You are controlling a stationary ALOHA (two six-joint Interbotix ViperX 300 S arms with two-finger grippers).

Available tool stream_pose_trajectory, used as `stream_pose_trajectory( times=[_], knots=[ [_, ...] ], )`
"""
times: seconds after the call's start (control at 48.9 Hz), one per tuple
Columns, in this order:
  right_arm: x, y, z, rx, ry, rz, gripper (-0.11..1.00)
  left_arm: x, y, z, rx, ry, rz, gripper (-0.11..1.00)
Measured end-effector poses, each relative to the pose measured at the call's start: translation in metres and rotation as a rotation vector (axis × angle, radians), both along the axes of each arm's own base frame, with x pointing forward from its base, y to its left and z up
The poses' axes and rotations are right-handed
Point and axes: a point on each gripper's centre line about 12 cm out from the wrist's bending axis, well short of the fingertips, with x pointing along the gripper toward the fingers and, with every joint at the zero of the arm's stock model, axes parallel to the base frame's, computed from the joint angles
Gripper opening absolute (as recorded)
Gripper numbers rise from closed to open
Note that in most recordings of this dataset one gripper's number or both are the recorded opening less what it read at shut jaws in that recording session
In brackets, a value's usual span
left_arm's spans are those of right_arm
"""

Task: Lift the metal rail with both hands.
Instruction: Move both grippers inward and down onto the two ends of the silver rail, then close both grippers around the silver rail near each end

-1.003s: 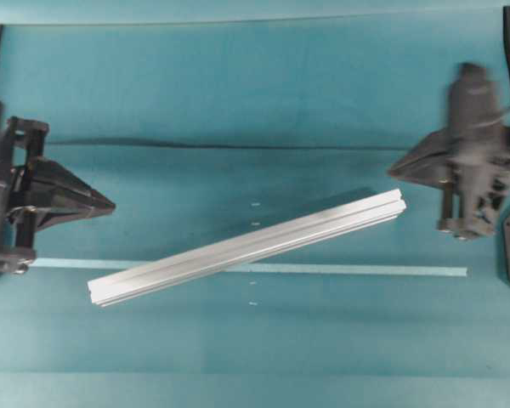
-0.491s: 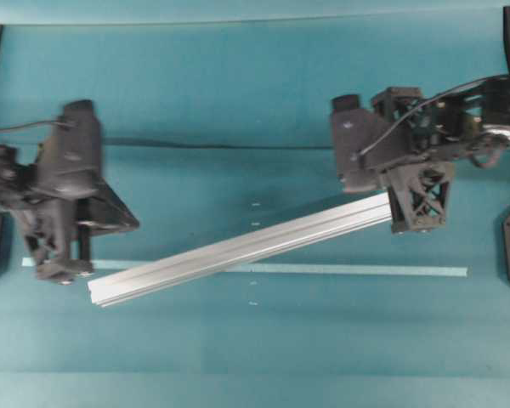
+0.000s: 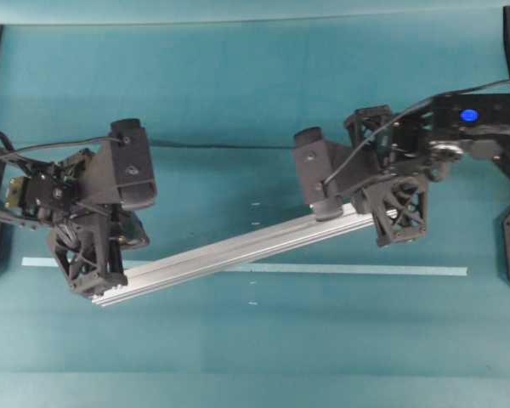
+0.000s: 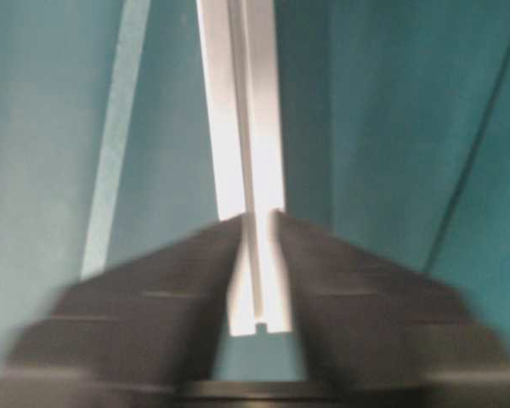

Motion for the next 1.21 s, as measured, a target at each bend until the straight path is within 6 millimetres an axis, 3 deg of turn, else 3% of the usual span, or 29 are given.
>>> stream_pose_trajectory(
  times=[0.082, 0.164, 0.266, 0.348, 0.757, 1.208],
  knots=[
    [0.004, -0.001, -0.005, -0.001, -0.001, 0.001, 0.77, 0.002, -0.002, -0.003, 0.000, 0.011, -0.005, 0.26],
    [0.007, -0.001, -0.007, -0.003, -0.009, 0.001, 0.94, 0.004, -0.007, -0.009, -0.001, 0.029, -0.016, 0.52],
    [0.010, -0.001, -0.012, -0.005, -0.006, 0.012, 1.00, 0.007, -0.014, -0.016, 0.000, 0.046, -0.037, 0.82],
    [0.012, -0.001, -0.017, -0.007, 0.003, 0.027, 0.99, 0.010, -0.017, -0.024, 0.003, 0.064, -0.044, 0.97],
    [0.017, 0.003, -0.039, -0.009, 0.012, 0.047, 0.99, 0.023, -0.019, -0.066, 0.009, 0.132, -0.045, 0.99],
    [0.008, 0.003, -0.090, -0.018, 0.016, 0.056, 0.99, 0.025, -0.019, -0.130, 0.012, 0.184, -0.045, 0.99]
  ],
)
